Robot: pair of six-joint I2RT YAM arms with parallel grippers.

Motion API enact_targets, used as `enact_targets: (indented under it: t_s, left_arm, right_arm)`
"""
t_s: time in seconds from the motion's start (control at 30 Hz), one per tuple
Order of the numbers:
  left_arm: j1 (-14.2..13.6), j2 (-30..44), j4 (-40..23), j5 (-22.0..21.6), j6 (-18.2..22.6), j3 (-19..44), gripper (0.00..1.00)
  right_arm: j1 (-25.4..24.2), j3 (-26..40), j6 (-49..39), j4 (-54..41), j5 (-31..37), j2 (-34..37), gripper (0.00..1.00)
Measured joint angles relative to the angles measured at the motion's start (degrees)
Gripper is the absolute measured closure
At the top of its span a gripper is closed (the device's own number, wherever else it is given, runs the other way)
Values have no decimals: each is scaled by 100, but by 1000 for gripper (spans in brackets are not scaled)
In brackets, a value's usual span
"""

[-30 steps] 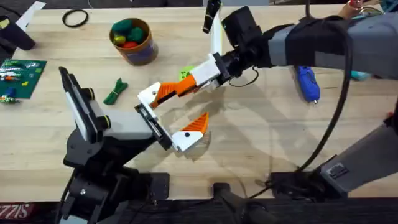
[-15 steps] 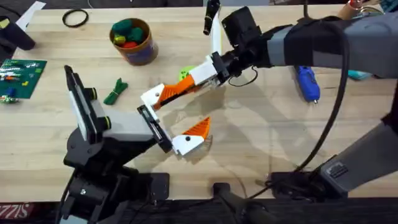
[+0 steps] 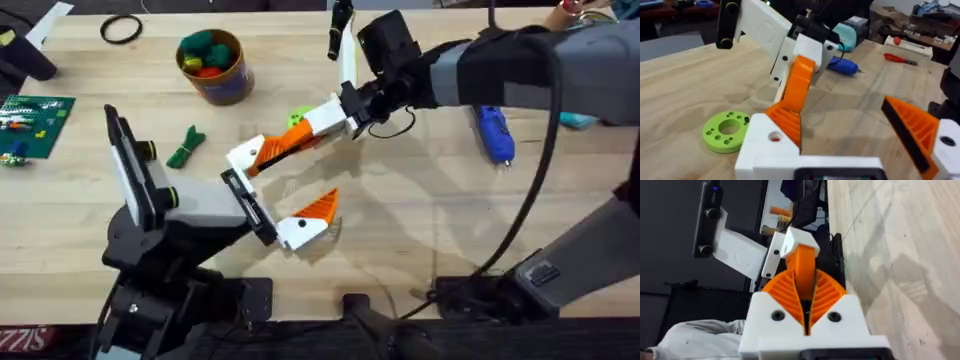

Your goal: Pick up the gripper from the table and insert it into the empty holder that is missing its gripper. Then pick up a screw, insert it into the mounting hole, and use the screwdriver to tighten it. Finally, clean up the table by picking up the vegetable and placing it into the bucket.

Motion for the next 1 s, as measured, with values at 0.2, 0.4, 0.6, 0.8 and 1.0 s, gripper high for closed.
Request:
enact_targets:
  t_s: [0.2, 0.4, 0.6, 0.8, 1.0]
  left_arm:
    - [0, -2, 0, 0, 12, 0, 7]
    - [17, -2, 2, -59, 24, 0, 7]
    - [44, -2, 2, -131, 33, 0, 7]
    - [44, -2, 2, -140, 34, 0, 7]
    - [44, -2, 2, -143, 30, 0, 7]
  right_arm:
    - [6, 0, 58, 2, -2, 1, 993]
    - [61, 0, 249, 251, 35, 1, 993]
    - [102, 0, 617, 521, 132, 1, 993]
    - [103, 0, 762, 540, 133, 0, 993]
    - [107, 0, 786, 546, 133, 1, 909]
